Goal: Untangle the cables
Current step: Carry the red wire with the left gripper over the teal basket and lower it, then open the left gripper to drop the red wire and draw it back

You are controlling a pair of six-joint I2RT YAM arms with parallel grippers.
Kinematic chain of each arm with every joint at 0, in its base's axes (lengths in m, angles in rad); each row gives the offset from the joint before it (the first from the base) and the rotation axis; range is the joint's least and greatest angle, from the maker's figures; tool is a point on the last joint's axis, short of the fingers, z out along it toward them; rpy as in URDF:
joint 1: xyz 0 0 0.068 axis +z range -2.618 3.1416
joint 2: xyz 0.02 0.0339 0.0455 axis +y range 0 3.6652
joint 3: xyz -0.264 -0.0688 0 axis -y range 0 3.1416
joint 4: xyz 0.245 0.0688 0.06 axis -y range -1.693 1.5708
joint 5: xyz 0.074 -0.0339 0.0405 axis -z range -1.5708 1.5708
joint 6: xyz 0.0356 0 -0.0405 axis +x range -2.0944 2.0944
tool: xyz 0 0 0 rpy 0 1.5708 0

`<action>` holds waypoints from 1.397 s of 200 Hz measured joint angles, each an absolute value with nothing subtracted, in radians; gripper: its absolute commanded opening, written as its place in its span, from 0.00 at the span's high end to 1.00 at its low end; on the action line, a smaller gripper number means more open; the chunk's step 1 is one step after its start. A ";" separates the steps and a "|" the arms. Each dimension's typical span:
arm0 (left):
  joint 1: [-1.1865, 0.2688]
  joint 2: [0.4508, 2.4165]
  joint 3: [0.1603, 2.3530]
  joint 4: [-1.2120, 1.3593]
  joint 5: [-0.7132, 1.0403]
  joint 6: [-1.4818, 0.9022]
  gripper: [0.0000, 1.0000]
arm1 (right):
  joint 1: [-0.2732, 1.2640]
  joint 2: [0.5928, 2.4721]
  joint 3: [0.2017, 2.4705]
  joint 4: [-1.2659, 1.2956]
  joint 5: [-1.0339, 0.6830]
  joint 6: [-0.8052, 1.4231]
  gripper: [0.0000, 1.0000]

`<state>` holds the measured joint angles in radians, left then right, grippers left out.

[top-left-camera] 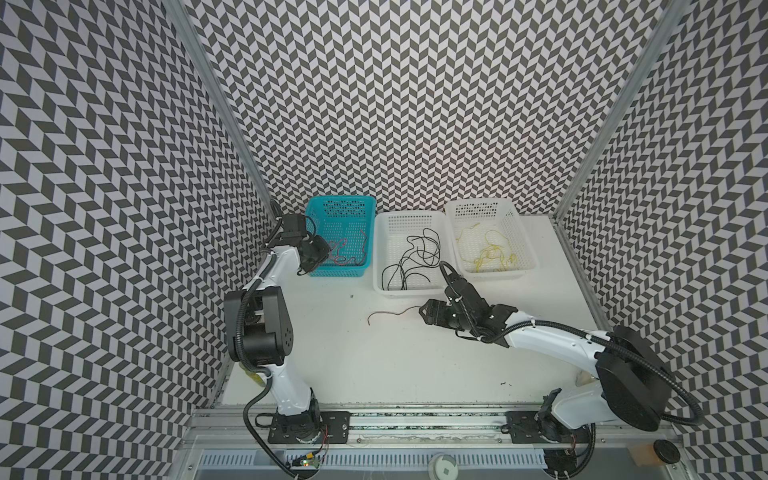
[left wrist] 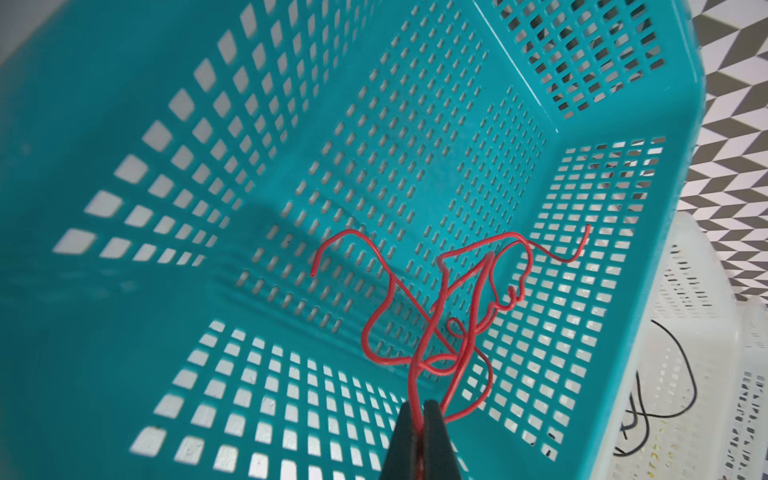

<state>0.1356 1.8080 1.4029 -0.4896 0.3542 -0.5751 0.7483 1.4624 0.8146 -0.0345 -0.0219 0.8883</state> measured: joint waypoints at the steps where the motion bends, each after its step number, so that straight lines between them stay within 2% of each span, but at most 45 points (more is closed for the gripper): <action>1: 0.136 1.809 1.403 -0.490 0.354 -0.575 1.00 | 0.748 1.462 0.815 -0.034 -0.022 0.888 0.21; 64: 0.107 1.886 1.471 -0.530 0.324 -0.544 0.94 | 0.748 1.490 0.814 -0.024 -0.022 0.899 0.21; 95: 0.087 1.888 1.475 -0.534 0.318 -0.532 0.83 | 0.748 1.490 0.805 -0.019 -0.019 0.903 0.21; 134: 0.082 1.888 1.475 -0.541 0.314 -0.528 0.79 | 0.748 1.491 0.796 -0.021 -0.009 0.910 0.22; 208: 0.082 1.867 1.472 -0.539 0.328 -0.543 0.48 | 0.748 1.491 0.794 -0.023 0.021 0.942 0.25; 279: 0.050 1.604 1.400 -0.484 0.340 -0.563 0.24 | 0.748 1.490 0.752 -0.025 0.088 1.055 0.30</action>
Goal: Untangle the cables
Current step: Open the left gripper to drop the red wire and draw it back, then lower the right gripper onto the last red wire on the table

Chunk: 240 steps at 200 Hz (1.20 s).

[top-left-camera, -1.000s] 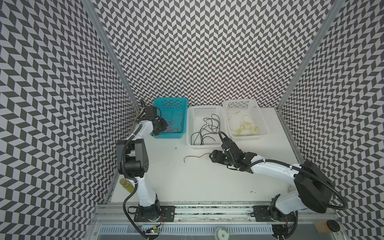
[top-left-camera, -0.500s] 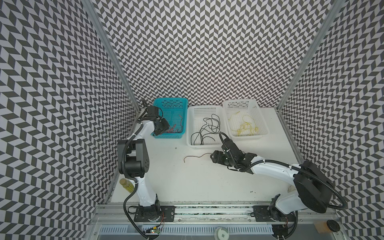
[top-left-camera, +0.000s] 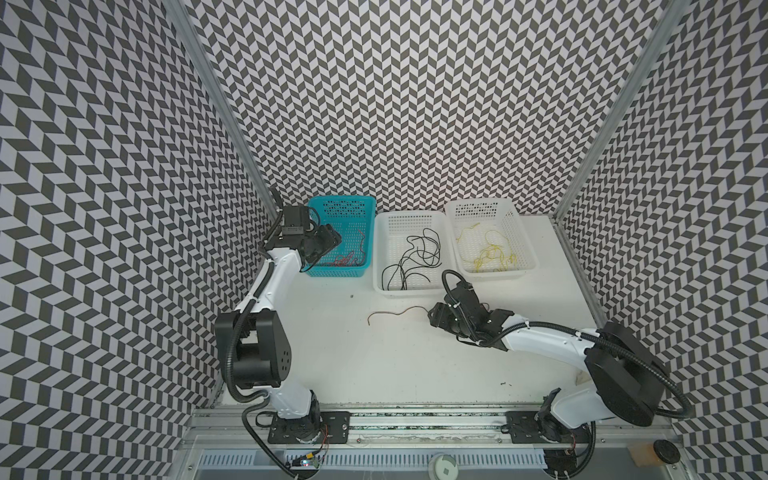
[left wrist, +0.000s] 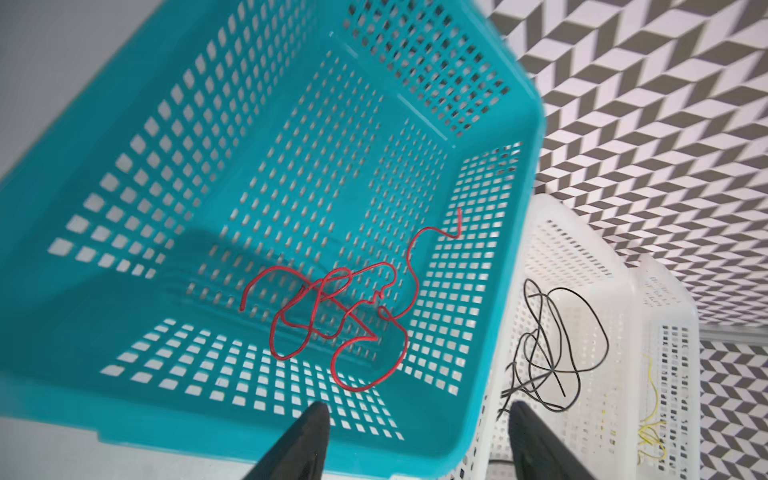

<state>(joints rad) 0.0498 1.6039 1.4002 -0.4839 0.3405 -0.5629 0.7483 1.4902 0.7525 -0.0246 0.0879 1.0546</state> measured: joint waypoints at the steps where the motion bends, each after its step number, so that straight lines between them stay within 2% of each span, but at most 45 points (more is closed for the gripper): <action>1: 0.048 1.602 1.400 -0.484 0.340 -0.562 0.23 | 0.748 1.491 0.752 -0.024 0.088 1.056 0.30; 27: -0.016 1.510 1.383 -0.471 0.290 -0.545 0.11 | 0.748 1.494 0.752 -0.022 0.087 1.092 0.31; 39: -0.054 1.468 1.375 -0.472 0.260 -0.526 0.00 | 0.748 1.499 0.752 -0.019 0.086 1.110 0.32; 103: -0.274 1.202 1.301 -0.480 0.039 -0.401 0.00 | 0.748 1.506 0.739 0.002 0.084 1.173 0.33; 167: -0.499 0.899 0.995 -0.445 -0.210 -0.249 0.00 | 0.748 1.491 0.698 0.009 0.091 1.244 0.35; 195: -0.532 0.828 0.896 -0.420 -0.279 -0.200 0.00 | 0.748 1.491 0.677 0.029 0.100 1.299 0.36; 240: -0.538 0.835 0.874 -0.397 -0.336 -0.173 0.00 | 0.749 1.491 0.623 0.068 0.155 1.417 0.39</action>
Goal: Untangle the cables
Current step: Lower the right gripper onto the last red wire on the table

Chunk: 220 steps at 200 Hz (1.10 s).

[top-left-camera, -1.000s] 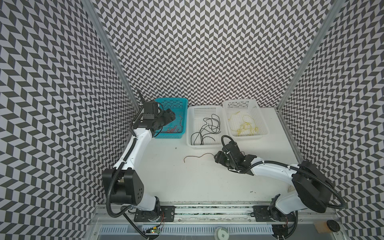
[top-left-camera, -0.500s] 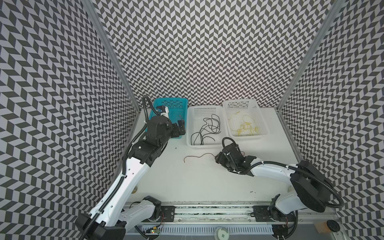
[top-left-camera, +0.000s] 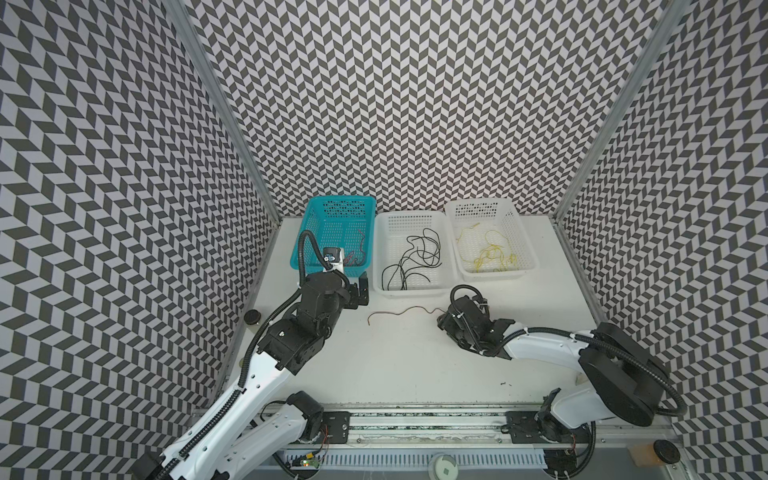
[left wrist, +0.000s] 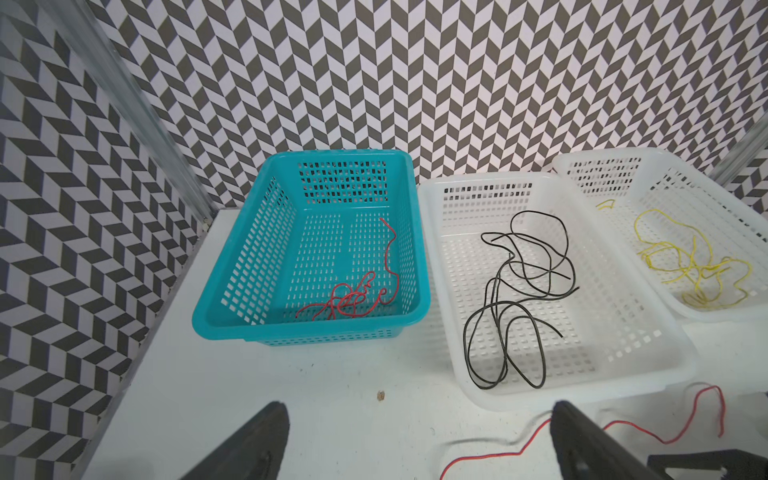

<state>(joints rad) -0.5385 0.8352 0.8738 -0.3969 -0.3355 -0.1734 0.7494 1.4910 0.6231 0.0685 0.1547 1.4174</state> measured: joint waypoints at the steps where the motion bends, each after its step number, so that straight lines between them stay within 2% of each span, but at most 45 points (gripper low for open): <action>1: -0.538 0.836 0.874 -0.397 -0.336 -0.173 0.00 | 0.749 1.491 0.622 0.070 0.157 1.420 0.39; 63: -0.538 0.853 0.865 -0.387 -0.341 -0.150 0.00 | 0.763 1.523 0.658 0.138 0.229 1.527 0.41; 120: -0.538 0.852 0.855 -0.381 -0.340 -0.138 0.00 | 0.775 1.605 0.685 0.158 0.291 1.632 0.48; 173: -0.538 0.852 0.852 -0.377 -0.336 -0.131 0.00 | 0.775 1.608 0.705 0.155 0.400 1.667 0.49; 195: -0.538 0.853 0.849 -0.375 -0.336 -0.131 0.00 | 0.775 1.627 0.720 0.153 0.430 1.679 0.54; 220: -0.538 0.853 0.848 -0.374 -0.333 -0.131 0.00 | 0.771 1.662 0.737 0.158 0.435 1.687 0.55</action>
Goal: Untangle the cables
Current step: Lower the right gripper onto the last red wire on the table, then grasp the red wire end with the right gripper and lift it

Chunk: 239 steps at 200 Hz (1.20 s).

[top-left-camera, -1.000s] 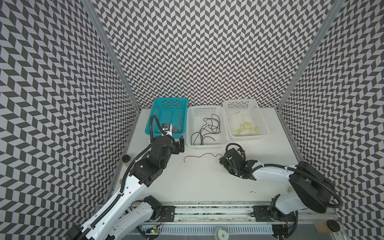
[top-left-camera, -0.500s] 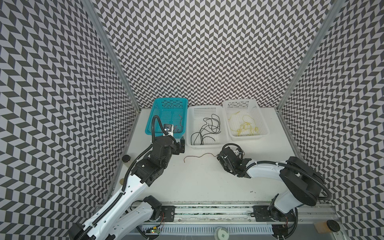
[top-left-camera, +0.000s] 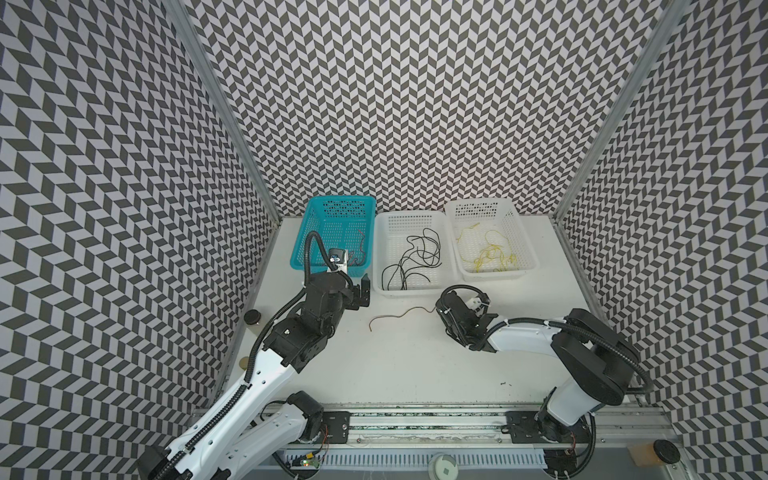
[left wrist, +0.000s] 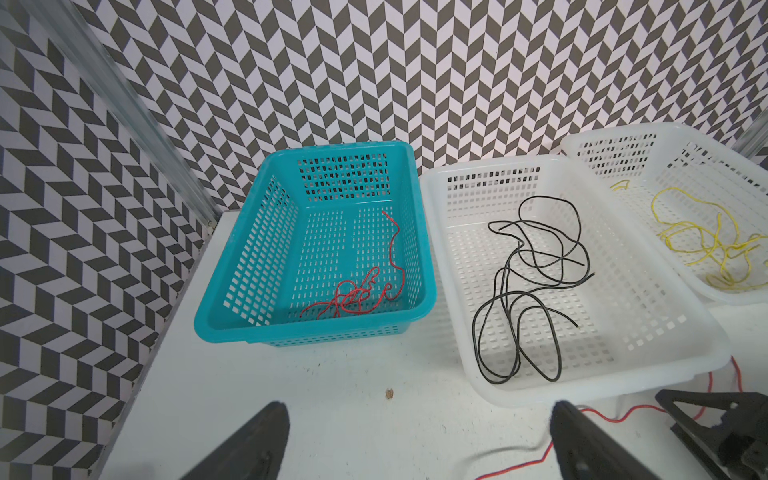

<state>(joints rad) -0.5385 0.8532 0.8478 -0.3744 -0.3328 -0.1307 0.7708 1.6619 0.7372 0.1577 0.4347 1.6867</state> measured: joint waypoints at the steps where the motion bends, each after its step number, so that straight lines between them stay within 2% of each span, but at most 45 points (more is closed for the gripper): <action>1: -0.538 0.853 0.848 -0.375 -0.333 -0.131 0.00 | 0.770 1.664 0.738 0.158 0.435 1.687 0.55; 44: -0.538 0.856 0.848 -0.374 -0.332 -0.128 0.00 | 0.762 1.691 0.754 0.159 0.428 1.694 0.56; 94: -0.538 0.867 0.848 -0.374 -0.328 -0.128 0.00 | 0.730 1.708 0.754 0.200 0.411 1.700 0.62; 127: -0.538 0.868 0.847 -0.374 -0.328 -0.127 0.00 | 0.701 1.711 0.744 0.234 0.390 1.693 0.68; 146: -0.538 0.868 0.847 -0.374 -0.328 -0.127 0.00 | 0.692 1.711 0.734 0.257 0.377 1.687 0.76; 239: -0.538 0.876 0.847 -0.374 -0.312 -0.124 0.00 | 0.667 1.737 0.678 0.398 0.288 1.674 0.94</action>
